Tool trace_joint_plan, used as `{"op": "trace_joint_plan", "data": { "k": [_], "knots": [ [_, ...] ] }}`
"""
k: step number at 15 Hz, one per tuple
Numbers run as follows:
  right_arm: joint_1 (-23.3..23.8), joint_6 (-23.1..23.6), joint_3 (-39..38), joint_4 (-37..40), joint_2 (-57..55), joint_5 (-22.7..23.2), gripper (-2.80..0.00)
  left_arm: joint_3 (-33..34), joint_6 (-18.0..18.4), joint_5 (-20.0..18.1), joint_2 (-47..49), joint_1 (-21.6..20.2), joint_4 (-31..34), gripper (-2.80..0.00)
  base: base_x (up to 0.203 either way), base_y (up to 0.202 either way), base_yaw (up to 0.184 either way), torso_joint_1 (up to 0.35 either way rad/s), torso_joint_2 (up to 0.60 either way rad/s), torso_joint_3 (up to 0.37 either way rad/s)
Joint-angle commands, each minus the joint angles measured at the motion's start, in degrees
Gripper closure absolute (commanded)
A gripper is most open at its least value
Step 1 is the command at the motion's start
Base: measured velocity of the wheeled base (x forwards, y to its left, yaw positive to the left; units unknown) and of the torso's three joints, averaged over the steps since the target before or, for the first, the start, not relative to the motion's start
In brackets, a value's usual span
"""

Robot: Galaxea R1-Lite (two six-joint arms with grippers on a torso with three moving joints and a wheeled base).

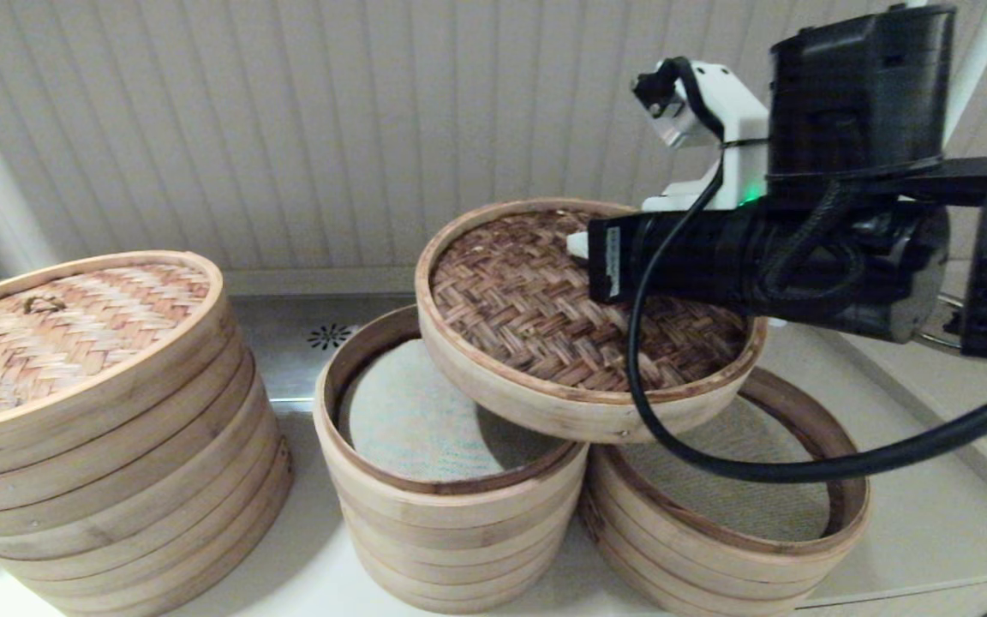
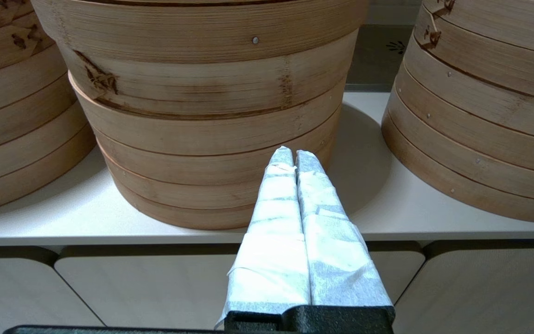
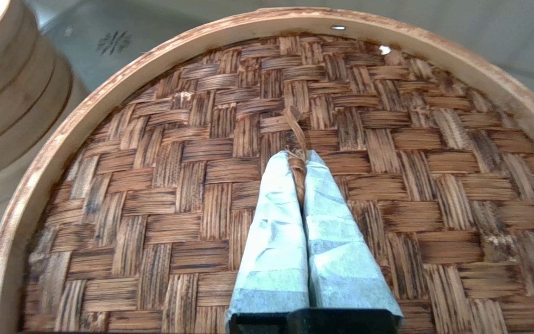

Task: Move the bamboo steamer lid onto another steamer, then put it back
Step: Put the steamer

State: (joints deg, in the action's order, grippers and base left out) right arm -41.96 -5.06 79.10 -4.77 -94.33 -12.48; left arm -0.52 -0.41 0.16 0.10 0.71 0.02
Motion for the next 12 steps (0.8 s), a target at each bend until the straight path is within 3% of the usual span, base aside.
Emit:
{"op": "trace_joint_plan", "data": {
  "k": [1, 6, 12],
  "knots": [
    [-1.52, -0.03, 2.22, -0.08, -5.29, -0.20, 0.00, 0.00, -0.04, 0.02, -0.01, 0.00, 0.05, 0.00, 0.000, 0.000, 0.000, 0.000, 0.00, 0.000],
    [-3.17, 0.21, 10.68, 1.19, -11.19, -0.31, 0.00, 0.00, -0.10, 0.02, -0.01, 0.00, -0.02, 0.00, 0.000, 0.000, 0.000, 0.000, 0.00, 0.000],
    [-5.65, -0.27, 14.87, 2.84, -16.09, 0.10, 0.00, 0.00, -0.02, 0.02, -0.01, 0.00, -0.02, 0.00, 0.000, 0.000, 0.000, 0.000, 0.00, 0.000]
  ]
}}
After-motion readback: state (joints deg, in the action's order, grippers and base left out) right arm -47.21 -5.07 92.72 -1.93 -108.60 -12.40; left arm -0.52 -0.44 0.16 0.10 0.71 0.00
